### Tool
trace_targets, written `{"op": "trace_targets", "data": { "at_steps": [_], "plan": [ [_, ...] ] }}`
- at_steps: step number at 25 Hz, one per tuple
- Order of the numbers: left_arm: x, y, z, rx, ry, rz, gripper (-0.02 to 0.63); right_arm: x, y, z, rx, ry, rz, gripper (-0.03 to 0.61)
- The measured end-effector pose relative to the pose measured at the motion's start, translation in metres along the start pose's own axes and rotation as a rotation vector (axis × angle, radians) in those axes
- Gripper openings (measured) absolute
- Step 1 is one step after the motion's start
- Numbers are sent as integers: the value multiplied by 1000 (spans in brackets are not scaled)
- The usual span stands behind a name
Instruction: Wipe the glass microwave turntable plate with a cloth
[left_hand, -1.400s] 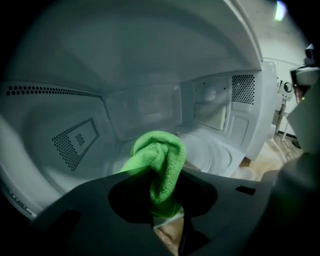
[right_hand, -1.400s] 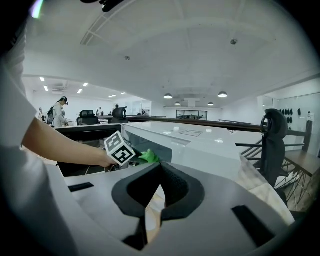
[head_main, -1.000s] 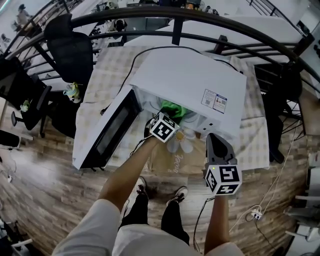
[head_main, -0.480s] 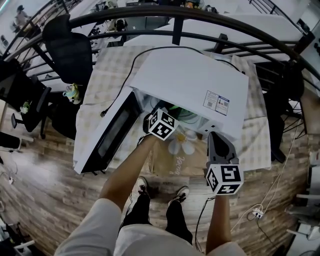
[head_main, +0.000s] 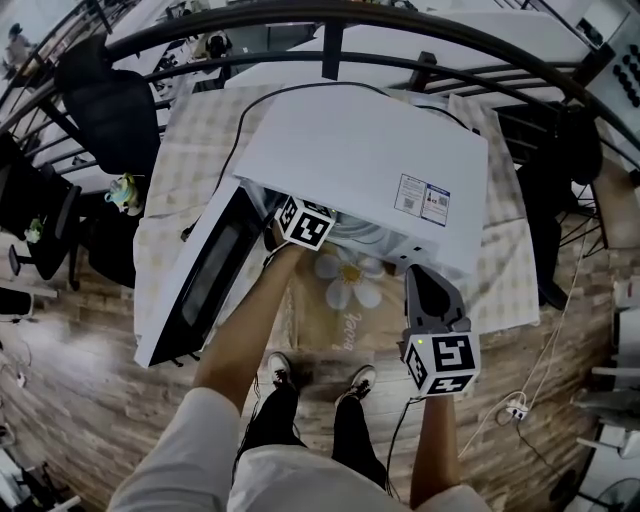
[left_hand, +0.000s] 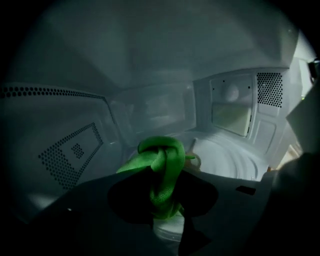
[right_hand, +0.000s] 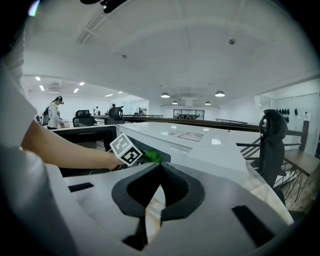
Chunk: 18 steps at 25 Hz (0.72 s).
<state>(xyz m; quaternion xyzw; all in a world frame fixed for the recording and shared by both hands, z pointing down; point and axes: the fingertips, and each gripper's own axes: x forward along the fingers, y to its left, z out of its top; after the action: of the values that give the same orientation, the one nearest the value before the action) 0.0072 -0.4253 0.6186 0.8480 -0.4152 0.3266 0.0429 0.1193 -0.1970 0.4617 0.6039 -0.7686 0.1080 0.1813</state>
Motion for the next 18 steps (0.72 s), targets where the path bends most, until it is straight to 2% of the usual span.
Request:
{"op": "trace_targets", "data": {
  "at_steps": [14, 18],
  "plan": [
    [-48, -72, -22, -70, 35, -191, 127, -14, 9, 14, -19, -15, 66, 14],
    [-56, -104, -19, -103, 24, -278, 124, -21, 5, 18, -19, -25, 74, 14]
  ]
}}
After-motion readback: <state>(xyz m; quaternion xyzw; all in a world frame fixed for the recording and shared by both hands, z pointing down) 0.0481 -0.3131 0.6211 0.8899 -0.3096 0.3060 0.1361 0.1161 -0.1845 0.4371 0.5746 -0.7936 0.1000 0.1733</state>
